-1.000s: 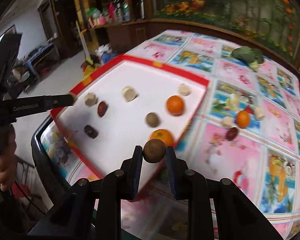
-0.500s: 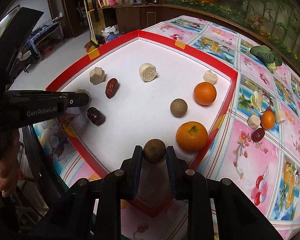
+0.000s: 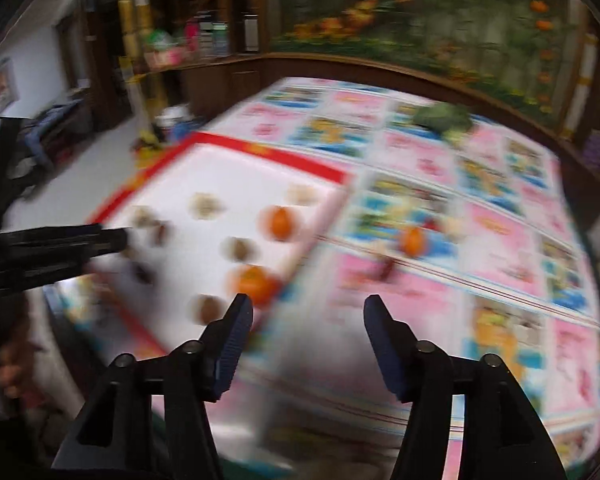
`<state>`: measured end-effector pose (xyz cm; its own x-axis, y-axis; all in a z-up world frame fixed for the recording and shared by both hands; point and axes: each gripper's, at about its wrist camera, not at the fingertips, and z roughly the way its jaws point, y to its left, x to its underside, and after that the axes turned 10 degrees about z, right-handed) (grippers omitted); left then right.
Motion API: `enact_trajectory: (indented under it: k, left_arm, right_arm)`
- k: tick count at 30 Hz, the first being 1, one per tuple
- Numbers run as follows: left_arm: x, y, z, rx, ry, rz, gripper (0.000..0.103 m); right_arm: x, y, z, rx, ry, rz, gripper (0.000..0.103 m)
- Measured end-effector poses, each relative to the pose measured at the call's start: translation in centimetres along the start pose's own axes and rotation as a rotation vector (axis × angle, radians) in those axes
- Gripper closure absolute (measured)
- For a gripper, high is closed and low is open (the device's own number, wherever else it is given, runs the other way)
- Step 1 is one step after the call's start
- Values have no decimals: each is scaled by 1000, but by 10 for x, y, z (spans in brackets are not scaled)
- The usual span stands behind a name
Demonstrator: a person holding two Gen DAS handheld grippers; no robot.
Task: Organize fruits
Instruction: 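Release the walnut into the tray with the right gripper while the left drops the beige nut there, then grasp a white chunk with the right gripper while the left grasps a dark red date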
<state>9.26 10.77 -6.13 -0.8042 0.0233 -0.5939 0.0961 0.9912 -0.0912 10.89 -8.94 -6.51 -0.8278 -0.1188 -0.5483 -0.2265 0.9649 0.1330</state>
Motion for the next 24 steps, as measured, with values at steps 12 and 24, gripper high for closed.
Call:
enact_trajectory:
  k: [12, 24]
  left_arm:
    - [-34, -115, 46, 151, 79, 217, 44]
    - [-94, -157, 159, 87, 208, 251, 60]
  right_arm:
    - [30, -116, 26, 296, 66, 246, 19]
    - [42, -139, 19, 289, 64, 236, 16]
